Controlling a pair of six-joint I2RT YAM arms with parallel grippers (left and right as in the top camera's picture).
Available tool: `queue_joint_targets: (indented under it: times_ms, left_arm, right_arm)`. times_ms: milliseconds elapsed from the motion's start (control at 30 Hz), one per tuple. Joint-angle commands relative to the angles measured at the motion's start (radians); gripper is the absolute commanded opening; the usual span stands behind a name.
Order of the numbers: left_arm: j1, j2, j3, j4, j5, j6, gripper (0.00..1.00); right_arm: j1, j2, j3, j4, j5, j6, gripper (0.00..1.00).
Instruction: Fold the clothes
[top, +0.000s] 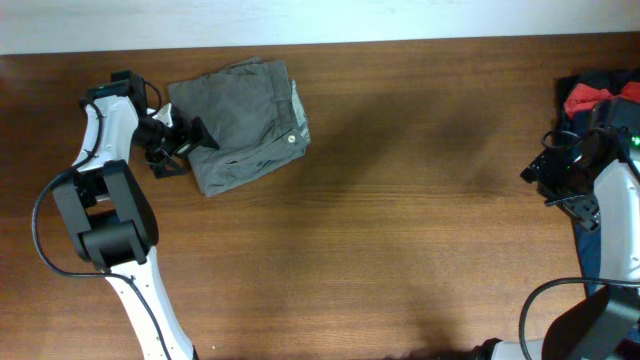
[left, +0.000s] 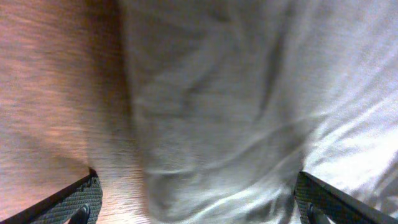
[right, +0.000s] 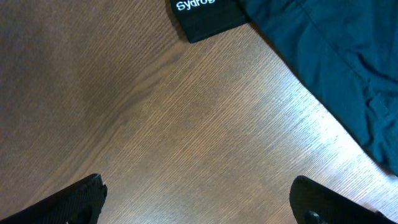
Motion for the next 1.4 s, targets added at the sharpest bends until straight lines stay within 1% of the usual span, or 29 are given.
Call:
queue_joint_targets:
  times_ms: [0, 100, 133, 200, 300, 400, 433, 500, 533, 600, 767, 1000, 1200, 1267, 1367]
  left_arm:
    - [-0.006, 0.031, 0.002, -0.004, 0.084, 0.064, 0.97]
    - [-0.011, 0.033, 0.002, -0.006, 0.084, 0.064, 0.89]
    - [-0.013, 0.033, 0.002, -0.008, 0.084, 0.064, 0.81]
    - [-0.020, 0.035, 0.002, -0.008, 0.084, 0.064, 0.70]
    - [-0.034, 0.036, 0.002, -0.008, 0.085, 0.076, 0.47]
    - [-0.053, 0.036, 0.002, -0.008, 0.084, 0.127, 0.32]
    - [-0.063, 0.037, 0.002, -0.008, 0.084, 0.145, 0.22]
    - [-0.075, 0.037, 0.002, -0.008, 0.077, 0.157, 0.05]
    - [-0.081, 0.037, 0.002, -0.008, 0.069, 0.158, 0.01]
    - [-0.095, 0.037, 0.002, -0.009, 0.066, 0.189, 0.01]
    - [-0.150, 0.037, 0.002, -0.031, 0.065, 0.309, 0.01]
    - [-0.254, 0.037, 0.002, -0.133, 0.061, 0.509, 0.01]
    - [-0.365, 0.045, 0.002, -0.180, 0.061, 0.570, 0.01]
    - [-0.404, 0.046, 0.002, -0.202, 0.060, 0.610, 0.01]
    - [-0.465, 0.046, 0.002, -0.235, 0.009, 0.644, 0.01]
  right_arm:
    - [-0.002, -0.006, 0.015, 0.000, 0.002, 0.009, 0.99]
    - [-0.002, -0.006, 0.015, 0.000, 0.002, 0.009, 0.99]
    - [-0.002, -0.006, 0.015, 0.000, 0.002, 0.009, 0.99]
    - [-0.002, -0.006, 0.015, 0.000, 0.002, 0.009, 0.99]
    - [-0.002, -0.006, 0.015, 0.000, 0.002, 0.009, 0.99]
    - [-0.002, -0.006, 0.015, 0.000, 0.002, 0.009, 0.98]
    - [-0.002, -0.006, 0.015, 0.000, 0.002, 0.009, 0.99]
    - [-0.002, -0.006, 0.015, 0.000, 0.002, 0.009, 0.99]
    - [-0.002, -0.006, 0.015, 0.000, 0.002, 0.009, 0.99]
    - [-0.002, -0.006, 0.015, 0.000, 0.002, 0.009, 0.99]
    - [-0.002, -0.006, 0.015, 0.000, 0.002, 0.009, 0.99]
    - [-0.002, -0.006, 0.015, 0.000, 0.002, 0.009, 0.99]
    - [-0.002, -0.006, 0.015, 0.000, 0.002, 0.009, 0.99]
    - [-0.002, -0.006, 0.015, 0.000, 0.002, 0.009, 0.99]
    - [-0.002, -0.006, 0.015, 0.000, 0.002, 0.009, 0.99]
